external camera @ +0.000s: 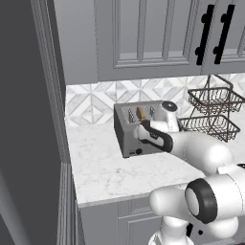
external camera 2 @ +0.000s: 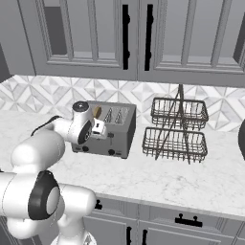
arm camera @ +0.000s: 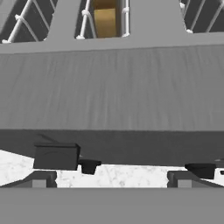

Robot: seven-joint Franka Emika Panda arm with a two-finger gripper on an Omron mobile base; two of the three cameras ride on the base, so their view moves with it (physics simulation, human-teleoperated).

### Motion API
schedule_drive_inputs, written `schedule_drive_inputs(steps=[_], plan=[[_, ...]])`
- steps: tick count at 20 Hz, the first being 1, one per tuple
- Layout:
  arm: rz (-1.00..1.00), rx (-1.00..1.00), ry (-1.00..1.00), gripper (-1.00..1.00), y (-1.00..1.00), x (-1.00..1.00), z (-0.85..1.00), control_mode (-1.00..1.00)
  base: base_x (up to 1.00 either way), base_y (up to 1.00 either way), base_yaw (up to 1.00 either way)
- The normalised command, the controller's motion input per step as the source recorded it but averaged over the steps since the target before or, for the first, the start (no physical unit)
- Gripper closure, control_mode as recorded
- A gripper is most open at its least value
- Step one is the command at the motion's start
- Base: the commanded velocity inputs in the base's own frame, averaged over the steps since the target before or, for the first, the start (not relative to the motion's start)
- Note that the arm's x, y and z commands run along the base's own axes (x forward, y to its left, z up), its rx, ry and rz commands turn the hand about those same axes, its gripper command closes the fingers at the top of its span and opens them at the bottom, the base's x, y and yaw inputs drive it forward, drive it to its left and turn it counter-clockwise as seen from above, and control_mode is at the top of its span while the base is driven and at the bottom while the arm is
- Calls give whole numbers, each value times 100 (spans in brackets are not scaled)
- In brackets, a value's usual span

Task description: Start the toaster. Once the lever pops up, take the bread to the plate on the dining counter.

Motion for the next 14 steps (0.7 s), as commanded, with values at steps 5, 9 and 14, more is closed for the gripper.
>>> schedule_drive_inputs(steps=[5,9,14], plan=[[-2,5,0,-100,-2,0,37,-100,0,0,0],[-2,1,1,-100,0,13,19,-100,0,0,0],[0,0,1,-100,0,20,-15,-100,0,0,0]])
